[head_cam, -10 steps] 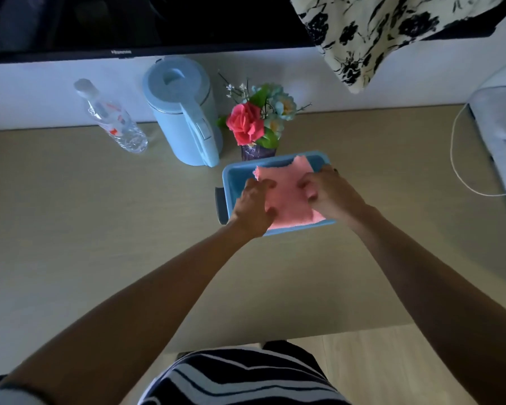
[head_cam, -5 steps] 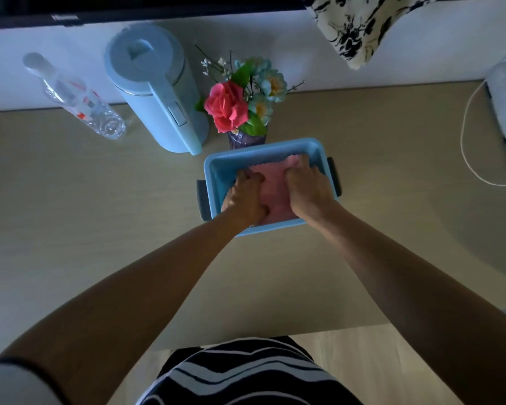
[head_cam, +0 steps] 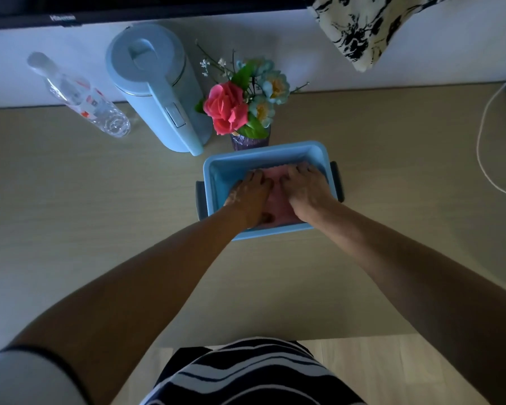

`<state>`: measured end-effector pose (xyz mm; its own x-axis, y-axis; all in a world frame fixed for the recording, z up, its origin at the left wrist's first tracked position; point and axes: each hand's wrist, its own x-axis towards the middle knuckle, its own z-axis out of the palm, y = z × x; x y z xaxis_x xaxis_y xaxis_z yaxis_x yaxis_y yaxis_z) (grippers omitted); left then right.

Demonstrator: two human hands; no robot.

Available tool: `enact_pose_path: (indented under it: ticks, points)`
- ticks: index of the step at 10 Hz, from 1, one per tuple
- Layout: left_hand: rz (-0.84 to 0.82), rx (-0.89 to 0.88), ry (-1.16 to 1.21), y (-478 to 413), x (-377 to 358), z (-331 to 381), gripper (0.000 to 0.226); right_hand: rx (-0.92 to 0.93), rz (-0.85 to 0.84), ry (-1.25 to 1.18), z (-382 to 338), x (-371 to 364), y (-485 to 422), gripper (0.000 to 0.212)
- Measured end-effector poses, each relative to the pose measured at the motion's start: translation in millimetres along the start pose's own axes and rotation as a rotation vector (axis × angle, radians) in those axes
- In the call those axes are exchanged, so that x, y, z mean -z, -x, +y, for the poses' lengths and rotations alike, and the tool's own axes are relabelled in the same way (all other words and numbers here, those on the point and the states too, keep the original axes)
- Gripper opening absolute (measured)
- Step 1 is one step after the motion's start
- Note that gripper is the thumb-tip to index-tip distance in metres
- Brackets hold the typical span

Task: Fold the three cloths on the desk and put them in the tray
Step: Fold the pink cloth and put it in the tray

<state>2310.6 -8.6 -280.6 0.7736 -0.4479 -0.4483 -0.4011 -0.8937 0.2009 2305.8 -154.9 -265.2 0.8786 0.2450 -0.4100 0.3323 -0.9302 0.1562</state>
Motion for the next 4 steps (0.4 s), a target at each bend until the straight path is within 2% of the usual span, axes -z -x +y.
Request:
enact_pose_path:
  ticks: [1,2,3,4]
  points:
    - [-0.007,0.013,0.008,0,2,2,0.079,-0.003,-0.008,-0.036,1,-1,-2,0.034]
    - [0.038,0.042,0.122,11,9,1,0.075,0.002,-0.042,-0.14,6,11,0,0.038]
    - [0.251,0.055,0.432,36,20,-3,0.067,-0.045,0.081,-0.411,10,29,7,0.047]
    - [0.555,0.087,0.642,76,34,-10,0.06,-0.103,0.372,-0.588,5,44,25,0.043]
